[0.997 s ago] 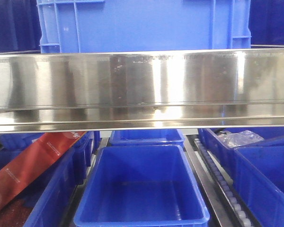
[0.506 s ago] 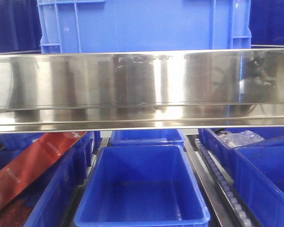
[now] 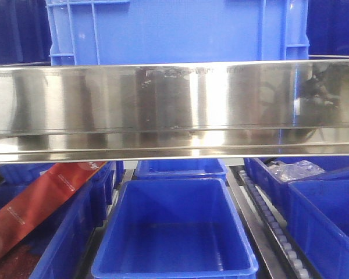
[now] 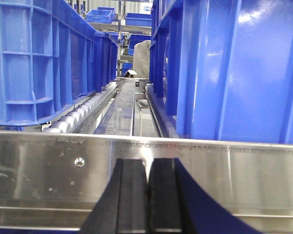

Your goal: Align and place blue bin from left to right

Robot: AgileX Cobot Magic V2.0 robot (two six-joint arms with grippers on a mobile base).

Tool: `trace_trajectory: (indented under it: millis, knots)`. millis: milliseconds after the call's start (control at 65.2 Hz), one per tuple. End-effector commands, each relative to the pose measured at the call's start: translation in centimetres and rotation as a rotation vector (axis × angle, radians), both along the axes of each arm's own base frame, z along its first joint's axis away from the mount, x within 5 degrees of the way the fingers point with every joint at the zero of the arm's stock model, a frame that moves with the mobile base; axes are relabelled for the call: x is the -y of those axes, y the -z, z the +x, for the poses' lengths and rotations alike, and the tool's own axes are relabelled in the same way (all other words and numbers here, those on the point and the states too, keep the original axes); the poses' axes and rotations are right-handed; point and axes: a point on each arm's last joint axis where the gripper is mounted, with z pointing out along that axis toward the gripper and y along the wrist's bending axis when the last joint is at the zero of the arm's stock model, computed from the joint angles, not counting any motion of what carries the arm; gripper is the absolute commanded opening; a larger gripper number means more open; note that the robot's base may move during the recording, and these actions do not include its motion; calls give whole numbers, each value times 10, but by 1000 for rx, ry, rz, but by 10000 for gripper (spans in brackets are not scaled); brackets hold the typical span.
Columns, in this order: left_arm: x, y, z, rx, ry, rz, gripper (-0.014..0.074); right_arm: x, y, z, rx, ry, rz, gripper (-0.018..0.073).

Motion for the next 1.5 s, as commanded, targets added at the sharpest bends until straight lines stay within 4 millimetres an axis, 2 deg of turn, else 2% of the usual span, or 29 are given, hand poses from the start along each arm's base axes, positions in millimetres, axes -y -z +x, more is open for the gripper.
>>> trace_trajectory:
  millis: [0,521,644,782,905,1058,1303,1487]
  knots:
    - [0,-2,-2,25,14,-2,-111,0,-1,0,17,5,8,-80]
    - [0,-1,-2,18,8,6,-111,0,-1,0,17,5,8,-80]
    - [1,11,1,-15,4,23,-111,0,-1,0,17,5,8,-80]
    - [-9,34,-7,-62,-48,18,-111,0,-1,0,17,5,8,-80]
    - [-27,53,-21,-16,-203,86,-111,0,-1,0,17,5,8,-80]
    - [-43,94,-33,-42,-390,82,-111,0,-1,0,17,5,8,-80]
    - [-48,153,-46,-61,-474,122,-111,0,-1,0,17,5,8,-80]
    - [-48,188,-44,-113,-472,145,-111,0,-1,0,17,5,8,-80]
